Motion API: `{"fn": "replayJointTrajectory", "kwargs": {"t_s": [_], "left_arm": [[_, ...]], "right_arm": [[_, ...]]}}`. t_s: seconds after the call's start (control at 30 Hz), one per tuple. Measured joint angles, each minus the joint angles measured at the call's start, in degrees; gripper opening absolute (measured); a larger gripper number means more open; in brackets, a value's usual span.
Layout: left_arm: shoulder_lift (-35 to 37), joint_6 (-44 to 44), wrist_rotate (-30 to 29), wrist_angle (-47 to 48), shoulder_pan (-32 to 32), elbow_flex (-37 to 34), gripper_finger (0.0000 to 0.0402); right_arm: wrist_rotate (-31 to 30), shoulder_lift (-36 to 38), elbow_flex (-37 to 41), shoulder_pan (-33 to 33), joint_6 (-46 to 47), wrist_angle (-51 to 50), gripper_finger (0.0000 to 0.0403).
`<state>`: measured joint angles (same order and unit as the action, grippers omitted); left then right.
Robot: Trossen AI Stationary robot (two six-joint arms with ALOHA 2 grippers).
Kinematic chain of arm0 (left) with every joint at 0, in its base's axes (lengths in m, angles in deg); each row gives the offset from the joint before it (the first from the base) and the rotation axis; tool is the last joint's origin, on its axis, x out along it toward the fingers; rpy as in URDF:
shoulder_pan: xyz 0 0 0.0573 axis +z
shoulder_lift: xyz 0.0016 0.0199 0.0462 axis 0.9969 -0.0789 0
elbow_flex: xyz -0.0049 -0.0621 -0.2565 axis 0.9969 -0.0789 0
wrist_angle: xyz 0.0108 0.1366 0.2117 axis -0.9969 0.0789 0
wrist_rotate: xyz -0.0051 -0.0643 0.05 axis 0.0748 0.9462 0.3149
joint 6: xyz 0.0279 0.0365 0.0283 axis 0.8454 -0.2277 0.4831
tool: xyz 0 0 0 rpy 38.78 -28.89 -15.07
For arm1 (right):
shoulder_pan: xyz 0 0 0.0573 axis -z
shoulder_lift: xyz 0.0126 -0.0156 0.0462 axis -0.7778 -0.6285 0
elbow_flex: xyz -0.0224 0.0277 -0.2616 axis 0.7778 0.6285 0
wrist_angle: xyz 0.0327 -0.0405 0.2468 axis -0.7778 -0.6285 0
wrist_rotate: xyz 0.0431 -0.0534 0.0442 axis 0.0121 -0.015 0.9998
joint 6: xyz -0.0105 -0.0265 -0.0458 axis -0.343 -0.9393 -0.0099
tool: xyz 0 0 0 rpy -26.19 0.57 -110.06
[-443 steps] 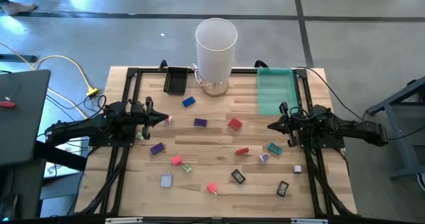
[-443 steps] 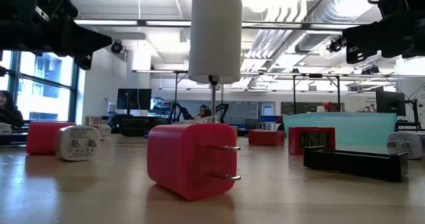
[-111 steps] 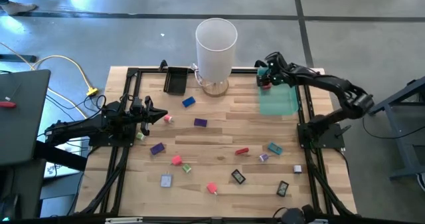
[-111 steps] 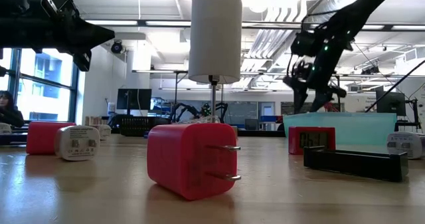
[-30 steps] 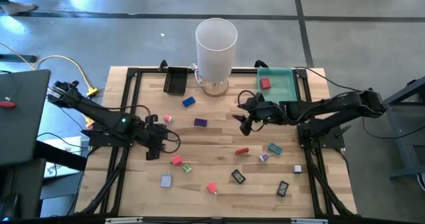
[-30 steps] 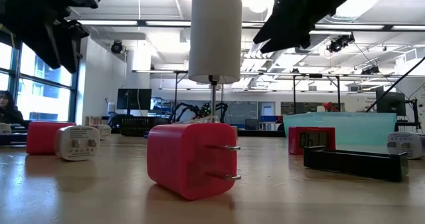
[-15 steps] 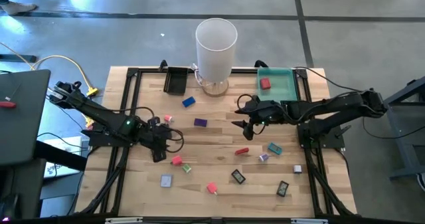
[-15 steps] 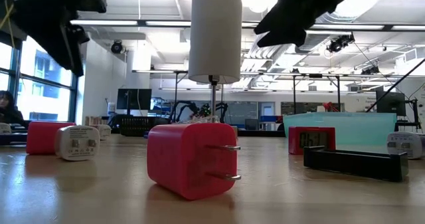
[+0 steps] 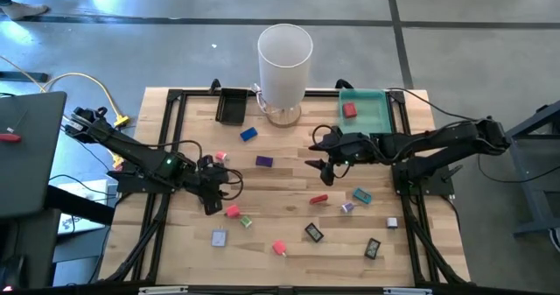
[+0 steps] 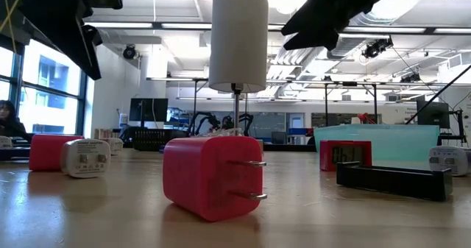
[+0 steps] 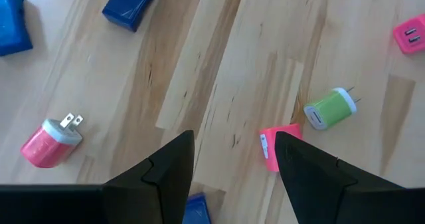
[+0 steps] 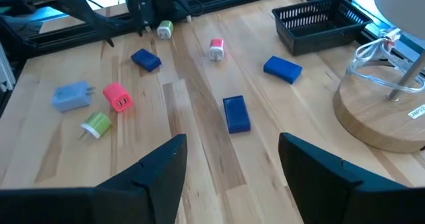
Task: Pick & Place Office items
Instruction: Put the purple digital clock into the black bin
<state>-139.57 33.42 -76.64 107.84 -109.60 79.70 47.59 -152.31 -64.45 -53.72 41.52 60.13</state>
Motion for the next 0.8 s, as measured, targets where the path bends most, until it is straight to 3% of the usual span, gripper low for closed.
{"fn": "replayJointTrajectory", "kwargs": {"t_s": [0.17, 0.5, 0.7, 0.8], "left_arm": [[0.0, -0.1, 1.5, 0.0, 0.0, 0.0, 0.0213], [0.0, -2.4, 4.2, 3.0, -0.2, 0.0, 0.0283], [0.0, -3.8, 10.8, 3.3, -0.2, 0.0, 0.0288], [0.0, -9.0, 11.7, 3.9, -0.2, 0.0, 0.0288]], "right_arm": [[-0.1, 0.0, 0.0, 0.0, 0.1, 0.1, 0.0227], [-0.4, 0.0, 0.0, 0.0, 0.0, 1.7, 0.0227], [-0.4, 0.0, 0.0, 0.0, 0.0, 3.3, 0.0227], [-0.4, 0.0, 0.0, 0.0, 0.0, 3.5, 0.0227]]}}
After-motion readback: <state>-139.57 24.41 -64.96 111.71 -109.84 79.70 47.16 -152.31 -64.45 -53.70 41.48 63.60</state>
